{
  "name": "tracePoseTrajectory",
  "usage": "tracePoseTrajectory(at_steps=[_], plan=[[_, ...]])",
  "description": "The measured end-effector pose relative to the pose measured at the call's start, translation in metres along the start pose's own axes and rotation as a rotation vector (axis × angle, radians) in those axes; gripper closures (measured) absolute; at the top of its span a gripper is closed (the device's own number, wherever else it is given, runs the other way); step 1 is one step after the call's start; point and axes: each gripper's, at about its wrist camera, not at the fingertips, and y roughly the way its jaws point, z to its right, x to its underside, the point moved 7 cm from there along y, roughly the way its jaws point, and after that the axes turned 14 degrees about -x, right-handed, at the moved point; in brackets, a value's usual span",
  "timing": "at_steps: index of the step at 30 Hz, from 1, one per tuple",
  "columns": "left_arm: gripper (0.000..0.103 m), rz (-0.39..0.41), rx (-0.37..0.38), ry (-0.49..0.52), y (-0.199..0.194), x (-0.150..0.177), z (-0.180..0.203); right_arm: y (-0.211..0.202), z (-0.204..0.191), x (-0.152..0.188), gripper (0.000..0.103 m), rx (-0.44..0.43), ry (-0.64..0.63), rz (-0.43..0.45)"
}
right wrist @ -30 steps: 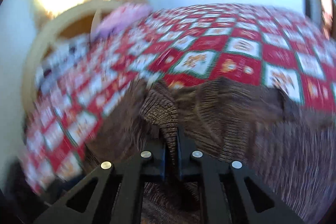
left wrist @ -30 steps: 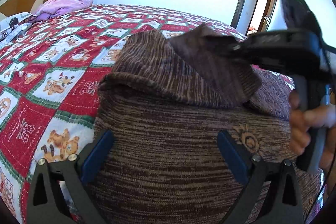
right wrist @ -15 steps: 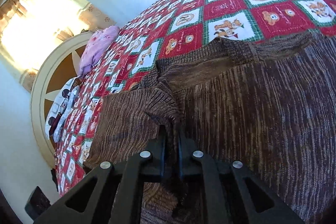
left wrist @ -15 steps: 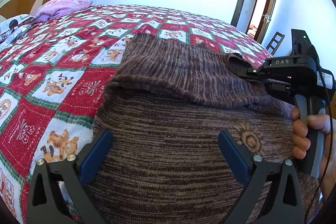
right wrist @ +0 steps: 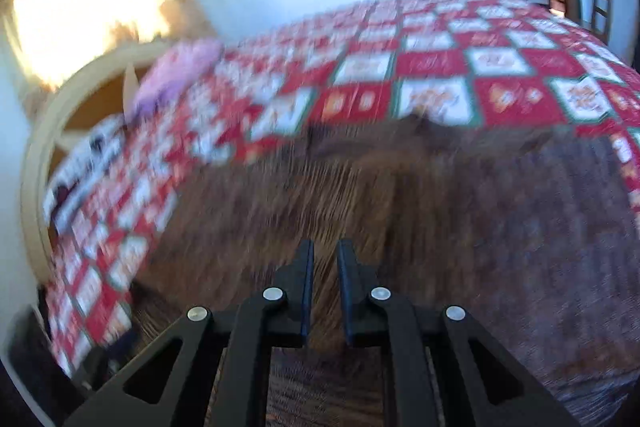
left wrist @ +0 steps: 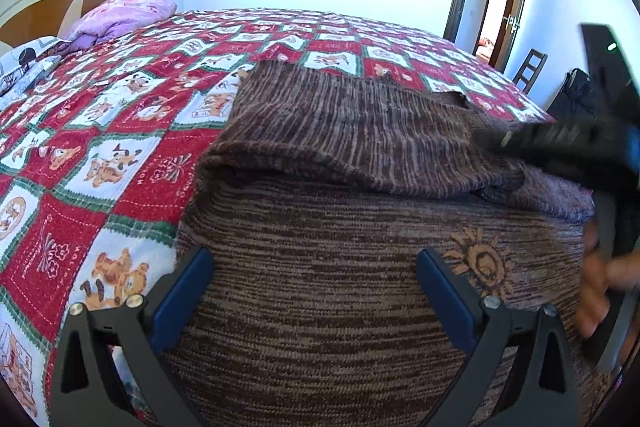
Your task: Fold small clothes
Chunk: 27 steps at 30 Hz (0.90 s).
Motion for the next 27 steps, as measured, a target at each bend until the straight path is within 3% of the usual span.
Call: tracePoseTrajectory(at_steps=[5, 9, 10, 12, 13, 14, 21, 25, 27], plan=[[0.000, -0.001, -0.016, 0.012, 0.000, 0.001, 0.001, -0.004, 0.008, 0.010, 0.091, 0.041, 0.026, -0.023], [0.000, -0.001, -0.022, 0.015, 0.001, 0.001, 0.001, -0.046, -0.002, 0.021, 0.090, 0.069, 0.041, 0.005], [0.000, -0.001, -0.023, 0.017, 0.001, 0.001, 0.001, -0.062, -0.010, 0.026, 0.085, 0.052, 0.026, 0.029], [0.000, -0.002, -0.025, 0.018, 0.000, 0.001, 0.002, -0.089, -0.025, 0.040, 0.058, 0.043, -0.011, 0.071], [0.000, -0.003, -0.025, 0.018, 0.000, 0.001, 0.001, -0.096, -0.032, 0.045, 0.038, 0.041, -0.026, 0.086], [0.000, -0.003, -0.024, 0.018, 0.000, 0.001, 0.001, -0.109, -0.041, 0.055, 0.033, 0.041, -0.050, 0.114], [0.000, -0.027, 0.048, 0.068, -0.026, 0.010, -0.006, -0.144, -0.081, 0.115, 0.033, 0.018, -0.119, 0.114], [0.000, -0.022, 0.109, 0.065, -0.070, 0.035, -0.043, -0.146, -0.102, 0.146, 0.033, 0.014, -0.205, 0.068], [0.000, -0.035, 0.094, 0.054, -0.088, 0.048, -0.070, -0.144, -0.113, 0.157, 0.033, -0.014, -0.239, 0.047]])
